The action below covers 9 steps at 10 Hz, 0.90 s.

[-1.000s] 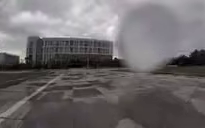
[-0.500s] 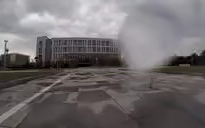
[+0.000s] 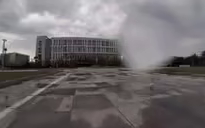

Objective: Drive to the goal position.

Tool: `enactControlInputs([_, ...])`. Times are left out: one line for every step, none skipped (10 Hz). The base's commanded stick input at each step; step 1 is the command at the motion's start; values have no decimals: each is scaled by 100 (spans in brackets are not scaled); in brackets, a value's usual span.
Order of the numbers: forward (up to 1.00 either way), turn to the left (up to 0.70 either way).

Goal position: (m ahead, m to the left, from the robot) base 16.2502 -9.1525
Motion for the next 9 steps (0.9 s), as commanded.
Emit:
enactControlInputs([70, 0])
enactControlInputs([70, 0])
enactControlInputs([70, 0])
enactControlInputs([70, 0])
enactControlInputs([70, 0])
enactControlInputs([70, 0])
enactControlInputs([70, 0])
enactControlInputs([70, 0])
enactControlInputs([70, 0])
